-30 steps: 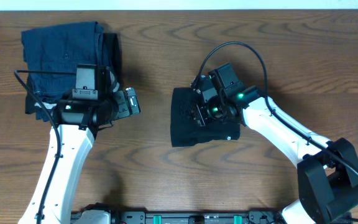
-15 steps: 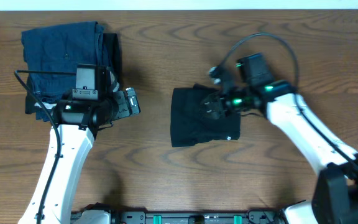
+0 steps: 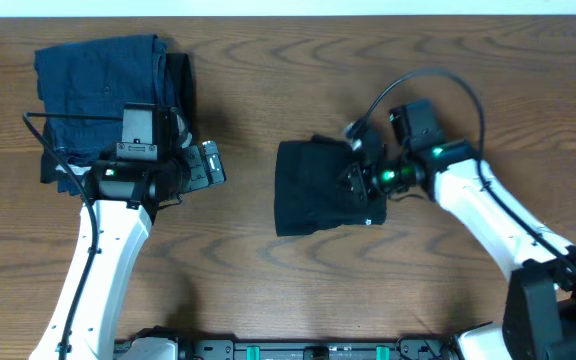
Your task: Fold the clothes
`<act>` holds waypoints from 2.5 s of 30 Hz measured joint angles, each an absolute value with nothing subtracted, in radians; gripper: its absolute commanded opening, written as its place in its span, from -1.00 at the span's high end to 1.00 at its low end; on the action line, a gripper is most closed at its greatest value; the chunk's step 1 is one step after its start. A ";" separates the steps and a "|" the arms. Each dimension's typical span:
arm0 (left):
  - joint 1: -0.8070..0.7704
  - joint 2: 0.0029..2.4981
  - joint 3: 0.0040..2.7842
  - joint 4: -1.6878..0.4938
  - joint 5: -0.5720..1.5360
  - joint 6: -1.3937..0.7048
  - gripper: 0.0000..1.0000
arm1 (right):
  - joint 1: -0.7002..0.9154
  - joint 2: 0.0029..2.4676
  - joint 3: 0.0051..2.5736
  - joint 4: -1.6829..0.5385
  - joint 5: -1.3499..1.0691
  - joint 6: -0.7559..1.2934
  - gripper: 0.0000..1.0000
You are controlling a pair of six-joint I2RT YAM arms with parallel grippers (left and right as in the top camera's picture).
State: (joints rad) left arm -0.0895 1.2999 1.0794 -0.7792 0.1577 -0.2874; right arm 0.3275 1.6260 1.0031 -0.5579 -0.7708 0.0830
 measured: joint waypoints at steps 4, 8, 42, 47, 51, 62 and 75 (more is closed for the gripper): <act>-0.089 1.300 1.079 -0.779 0.158 -0.287 -0.96 | 0.350 1.633 0.904 -0.450 -0.771 0.118 0.97; -0.089 1.300 1.079 -0.779 0.158 -0.287 -0.96 | 0.354 1.647 0.805 -0.328 -0.764 0.172 0.98; -0.089 1.300 1.079 -0.599 0.158 -0.289 -0.96 | -0.309 1.470 0.884 -0.377 -0.944 0.331 -0.99; -0.088 1.301 1.079 -0.555 0.212 -0.323 -0.40 | -0.357 1.470 0.884 -0.455 -0.814 0.331 -0.99; -0.118 1.315 1.079 -0.533 0.317 -0.343 0.79 | -0.361 1.470 0.884 -0.456 -0.677 0.331 -0.99; -0.426 1.528 1.080 -0.271 0.412 -0.316 0.87 | -0.361 1.470 0.884 -0.456 -0.430 0.331 -0.99; -0.492 1.837 1.080 -0.007 0.415 -0.311 0.88 | -0.361 1.470 0.884 -0.456 -0.399 0.331 -0.98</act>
State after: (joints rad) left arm -0.4919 1.8366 1.0798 -0.0071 0.4152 -0.3107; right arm -0.3607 1.4700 0.8841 -0.4561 -0.3988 0.3305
